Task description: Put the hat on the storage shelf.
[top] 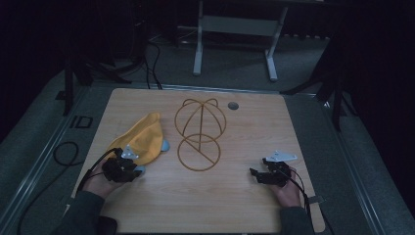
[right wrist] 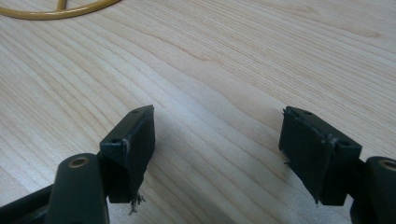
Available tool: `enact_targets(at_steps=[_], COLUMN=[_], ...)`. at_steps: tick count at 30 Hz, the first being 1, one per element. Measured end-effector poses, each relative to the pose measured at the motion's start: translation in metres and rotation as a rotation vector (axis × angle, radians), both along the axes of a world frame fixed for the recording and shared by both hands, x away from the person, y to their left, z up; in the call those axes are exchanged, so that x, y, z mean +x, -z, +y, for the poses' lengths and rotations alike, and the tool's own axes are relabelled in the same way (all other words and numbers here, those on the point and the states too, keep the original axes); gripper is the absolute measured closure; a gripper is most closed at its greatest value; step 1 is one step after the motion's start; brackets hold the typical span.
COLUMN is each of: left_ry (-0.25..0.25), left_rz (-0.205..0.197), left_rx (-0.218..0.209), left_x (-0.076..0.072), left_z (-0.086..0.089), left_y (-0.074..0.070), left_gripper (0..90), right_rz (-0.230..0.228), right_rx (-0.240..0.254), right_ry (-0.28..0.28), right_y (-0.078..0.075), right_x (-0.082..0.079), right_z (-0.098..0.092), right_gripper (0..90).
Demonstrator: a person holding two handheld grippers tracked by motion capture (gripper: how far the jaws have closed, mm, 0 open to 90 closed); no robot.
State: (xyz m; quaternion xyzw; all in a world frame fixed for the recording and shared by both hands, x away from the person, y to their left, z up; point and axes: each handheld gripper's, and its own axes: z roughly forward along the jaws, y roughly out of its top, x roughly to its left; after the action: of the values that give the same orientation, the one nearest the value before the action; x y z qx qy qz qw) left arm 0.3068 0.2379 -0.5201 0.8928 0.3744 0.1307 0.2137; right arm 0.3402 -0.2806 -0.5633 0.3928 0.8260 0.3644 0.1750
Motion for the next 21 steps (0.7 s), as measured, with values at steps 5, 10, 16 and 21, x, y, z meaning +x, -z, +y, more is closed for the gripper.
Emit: enact_targets(at_steps=[5, 10, 16, 21], left_ry=[-0.008, -0.005, -0.004, 0.01], left_rz=[0.013, 0.031, 0.045, 0.053], left_rx=[0.005, 0.015, 0.01, 0.014], left_x=[0.005, 0.007, 0.009, 0.009], left_z=[0.002, 0.001, 0.001, 0.0], left_y=[0.004, 0.008, 0.01, 0.011], left_gripper=[62.1, 61.6, 60.1, 54.9], right_rz=[0.0, 0.0, 0.001, 0.001], right_rx=[0.0, 0.0, 0.0, 0.0], right_ry=[0.0, 0.0, 0.001, 0.001], right_y=[0.0, 0.0, 0.0, 0.0], right_x=[0.0, 0.0, 0.0, 0.0], right_z=[0.0, 0.0, 0.0, 0.0], right_gripper=[26.8, 26.8, 26.8, 26.8])
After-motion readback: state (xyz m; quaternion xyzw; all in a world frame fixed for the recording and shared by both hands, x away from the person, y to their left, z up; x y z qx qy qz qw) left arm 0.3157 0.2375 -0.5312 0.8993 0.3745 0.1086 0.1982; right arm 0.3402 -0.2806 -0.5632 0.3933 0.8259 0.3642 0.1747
